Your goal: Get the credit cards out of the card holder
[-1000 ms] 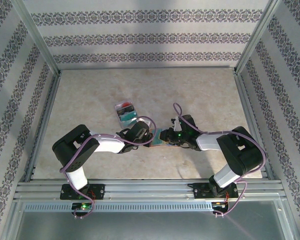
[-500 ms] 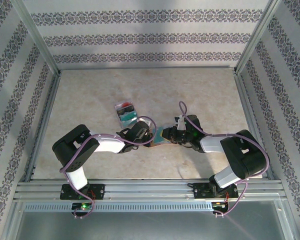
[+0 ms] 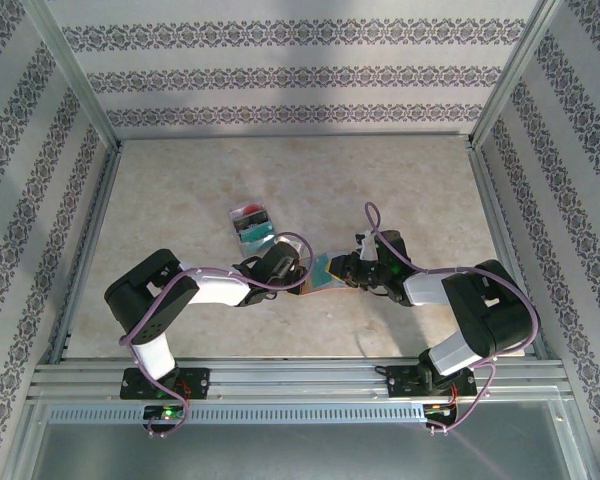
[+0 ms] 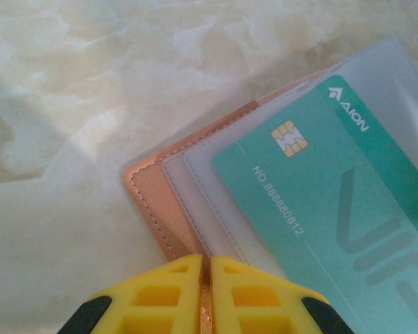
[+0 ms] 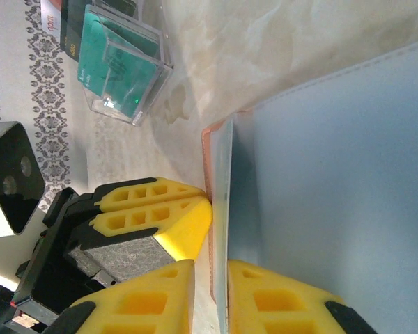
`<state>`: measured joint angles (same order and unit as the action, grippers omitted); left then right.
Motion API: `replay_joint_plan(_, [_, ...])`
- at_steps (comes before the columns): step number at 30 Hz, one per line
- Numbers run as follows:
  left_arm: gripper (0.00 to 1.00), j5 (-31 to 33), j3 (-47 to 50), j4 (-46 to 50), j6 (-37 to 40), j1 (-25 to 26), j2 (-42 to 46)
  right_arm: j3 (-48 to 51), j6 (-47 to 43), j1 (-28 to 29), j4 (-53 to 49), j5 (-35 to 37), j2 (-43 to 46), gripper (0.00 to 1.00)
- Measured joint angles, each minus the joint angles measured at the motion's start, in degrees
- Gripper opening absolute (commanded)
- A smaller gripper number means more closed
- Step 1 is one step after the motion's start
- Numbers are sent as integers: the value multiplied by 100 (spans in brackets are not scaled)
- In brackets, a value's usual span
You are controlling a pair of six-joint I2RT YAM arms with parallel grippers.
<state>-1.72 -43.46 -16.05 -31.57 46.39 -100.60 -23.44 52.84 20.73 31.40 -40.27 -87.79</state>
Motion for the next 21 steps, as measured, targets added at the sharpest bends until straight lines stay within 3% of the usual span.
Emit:
replay_joint_plan(10, [13,0,-7,22,2,0,2,2,-70,0,-74,33,13,4])
replay_joint_plan(21, [13,24,-7,105,7,0,35,4,-678,-116,-1051,369,560,2])
